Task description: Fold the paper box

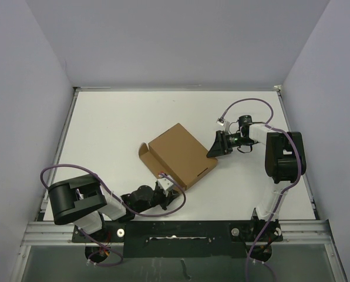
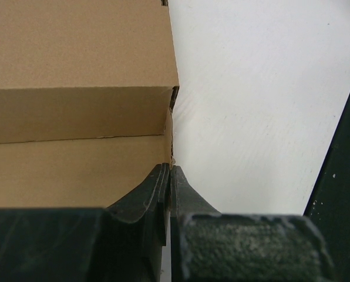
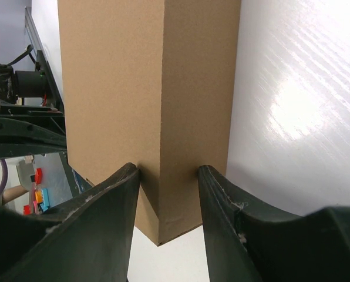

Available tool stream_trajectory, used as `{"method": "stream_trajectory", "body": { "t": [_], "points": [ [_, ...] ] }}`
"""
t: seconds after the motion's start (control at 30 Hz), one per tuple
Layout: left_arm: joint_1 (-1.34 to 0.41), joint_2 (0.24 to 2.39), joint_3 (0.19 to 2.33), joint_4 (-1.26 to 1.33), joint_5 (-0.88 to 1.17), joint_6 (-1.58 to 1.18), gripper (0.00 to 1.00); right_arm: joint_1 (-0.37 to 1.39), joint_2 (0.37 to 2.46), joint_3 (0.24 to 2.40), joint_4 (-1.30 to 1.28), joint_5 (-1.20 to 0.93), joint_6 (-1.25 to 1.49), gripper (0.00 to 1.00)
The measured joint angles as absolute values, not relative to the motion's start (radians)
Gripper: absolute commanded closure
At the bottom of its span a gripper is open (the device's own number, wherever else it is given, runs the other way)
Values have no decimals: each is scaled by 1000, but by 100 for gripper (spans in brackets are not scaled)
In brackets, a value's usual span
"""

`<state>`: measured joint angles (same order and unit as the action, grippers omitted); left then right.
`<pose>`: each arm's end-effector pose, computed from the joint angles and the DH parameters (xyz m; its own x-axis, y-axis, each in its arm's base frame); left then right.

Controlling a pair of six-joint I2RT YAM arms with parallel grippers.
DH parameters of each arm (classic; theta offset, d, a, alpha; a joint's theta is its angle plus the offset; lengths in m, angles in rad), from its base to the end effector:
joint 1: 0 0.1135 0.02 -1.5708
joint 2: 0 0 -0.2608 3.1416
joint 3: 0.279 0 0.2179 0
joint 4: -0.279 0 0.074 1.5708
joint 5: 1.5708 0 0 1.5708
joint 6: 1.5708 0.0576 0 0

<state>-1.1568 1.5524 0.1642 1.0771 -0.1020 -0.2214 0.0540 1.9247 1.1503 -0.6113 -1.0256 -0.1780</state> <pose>0.1008 -0.2148 0.1390 -0.3116 0.1660 -0.9356 0.8235 0.5385 -0.1786 0.3181 0.0665 0.1525 -0.9332 -0.1424 -0.3299 -0.3560 0.4919 0.7946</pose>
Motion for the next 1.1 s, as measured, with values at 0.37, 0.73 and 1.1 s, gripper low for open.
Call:
{"method": "stream_trajectory", "body": {
  "t": [0.37,0.73,1.1],
  "points": [
    [-1157,1553,159,1074,-101,-220,100,54,1925,1150,-611,-1026,-178,58],
    [-1157,1484,187,937,-100,-189,100,56,1927,1152,-612,-1026,-178,58],
    [-1158,1420,240,766,-94,-141,100,60,1928,1155,-612,-1026,-178,58]
  ]
}}
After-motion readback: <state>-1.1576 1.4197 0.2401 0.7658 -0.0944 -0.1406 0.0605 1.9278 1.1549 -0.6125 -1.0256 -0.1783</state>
